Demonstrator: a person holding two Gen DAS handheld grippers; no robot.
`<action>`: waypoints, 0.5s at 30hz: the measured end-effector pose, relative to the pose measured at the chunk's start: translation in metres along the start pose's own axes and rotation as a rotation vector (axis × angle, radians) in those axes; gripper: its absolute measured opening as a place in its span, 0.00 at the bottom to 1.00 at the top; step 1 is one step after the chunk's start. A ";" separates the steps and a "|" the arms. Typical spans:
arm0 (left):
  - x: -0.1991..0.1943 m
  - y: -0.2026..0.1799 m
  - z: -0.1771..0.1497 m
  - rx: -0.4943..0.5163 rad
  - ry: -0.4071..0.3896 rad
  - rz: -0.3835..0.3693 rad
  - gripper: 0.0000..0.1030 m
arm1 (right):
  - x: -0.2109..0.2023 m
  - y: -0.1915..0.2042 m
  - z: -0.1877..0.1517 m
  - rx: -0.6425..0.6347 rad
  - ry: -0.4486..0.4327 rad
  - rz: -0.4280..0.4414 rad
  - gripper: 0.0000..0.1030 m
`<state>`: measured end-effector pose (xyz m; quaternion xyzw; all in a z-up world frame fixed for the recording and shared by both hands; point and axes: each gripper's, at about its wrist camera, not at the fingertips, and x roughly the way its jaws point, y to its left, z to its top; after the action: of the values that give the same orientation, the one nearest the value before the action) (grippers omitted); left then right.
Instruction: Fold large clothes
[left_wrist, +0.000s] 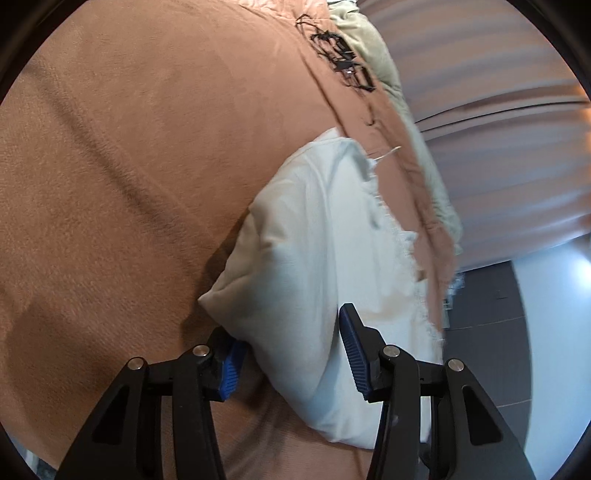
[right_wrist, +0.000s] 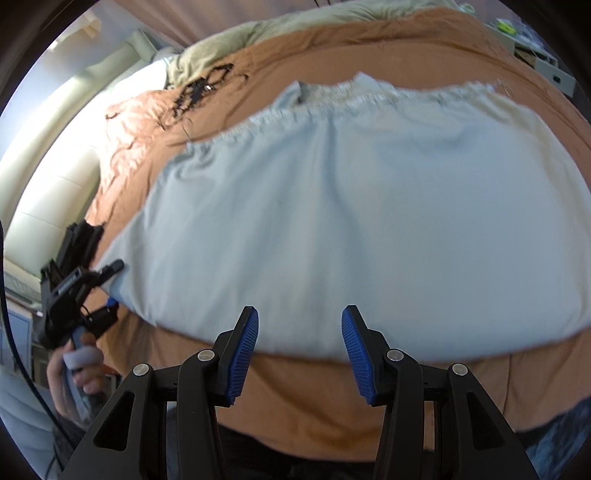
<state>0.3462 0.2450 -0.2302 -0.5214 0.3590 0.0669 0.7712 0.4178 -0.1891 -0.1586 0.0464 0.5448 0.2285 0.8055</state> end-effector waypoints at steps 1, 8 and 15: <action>0.001 0.001 0.000 -0.006 -0.006 0.005 0.38 | 0.004 -0.001 -0.004 0.006 0.017 0.000 0.46; -0.016 -0.025 0.000 0.063 -0.052 -0.022 0.12 | 0.040 -0.016 -0.002 0.047 0.041 -0.008 0.24; -0.037 -0.088 0.003 0.158 -0.084 -0.115 0.11 | 0.056 -0.025 0.007 0.080 0.063 0.046 0.12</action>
<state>0.3627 0.2184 -0.1398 -0.4753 0.3002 0.0159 0.8269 0.4485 -0.1864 -0.2117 0.0838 0.5774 0.2266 0.7799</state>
